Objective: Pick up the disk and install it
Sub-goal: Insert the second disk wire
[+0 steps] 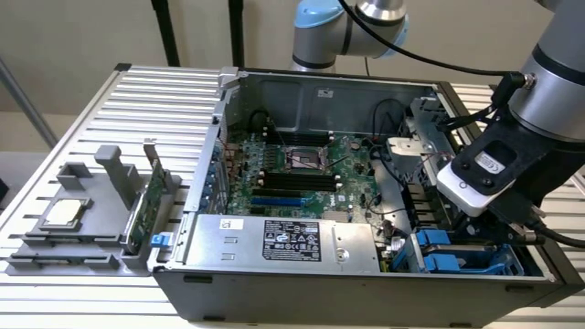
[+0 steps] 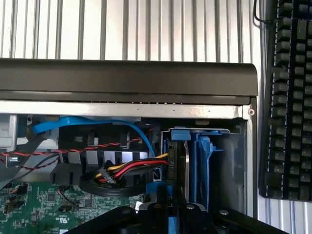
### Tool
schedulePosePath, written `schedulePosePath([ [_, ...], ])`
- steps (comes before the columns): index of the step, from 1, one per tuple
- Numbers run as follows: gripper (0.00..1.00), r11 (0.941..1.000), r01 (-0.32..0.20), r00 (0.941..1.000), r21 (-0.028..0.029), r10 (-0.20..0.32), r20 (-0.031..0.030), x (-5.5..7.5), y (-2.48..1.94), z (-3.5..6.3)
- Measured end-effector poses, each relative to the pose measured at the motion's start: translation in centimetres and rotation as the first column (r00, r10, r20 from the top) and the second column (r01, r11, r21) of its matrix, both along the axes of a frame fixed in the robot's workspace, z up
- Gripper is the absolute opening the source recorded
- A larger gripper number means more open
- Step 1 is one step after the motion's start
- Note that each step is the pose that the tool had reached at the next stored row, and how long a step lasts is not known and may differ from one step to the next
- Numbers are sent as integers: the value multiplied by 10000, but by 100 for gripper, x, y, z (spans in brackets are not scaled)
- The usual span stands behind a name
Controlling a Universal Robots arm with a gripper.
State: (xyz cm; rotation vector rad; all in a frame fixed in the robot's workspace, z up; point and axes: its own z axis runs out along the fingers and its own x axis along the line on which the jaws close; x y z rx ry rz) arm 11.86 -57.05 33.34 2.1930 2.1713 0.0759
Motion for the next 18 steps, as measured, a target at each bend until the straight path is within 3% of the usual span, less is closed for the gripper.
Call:
schedulePosePath([
  [2,18,10000,-3,10000,34,3,2,1,0,29],
  [3,18,10000,-3,10000,25,3,0,1,0,78],
  [4,24,10000,-3,10000,10,3,-2,1,1,133],
  [8,24,10000,-9,10000,10,9,0,-41,0,274],
  [14,24,10000,-30,10000,11,30,24,-197,1,338],
  [17,11,10000,-38,10000,10,38,31,-221,0,340],
  [18,11,10000,-39,10000,9,39,32,-221,0,341],
])
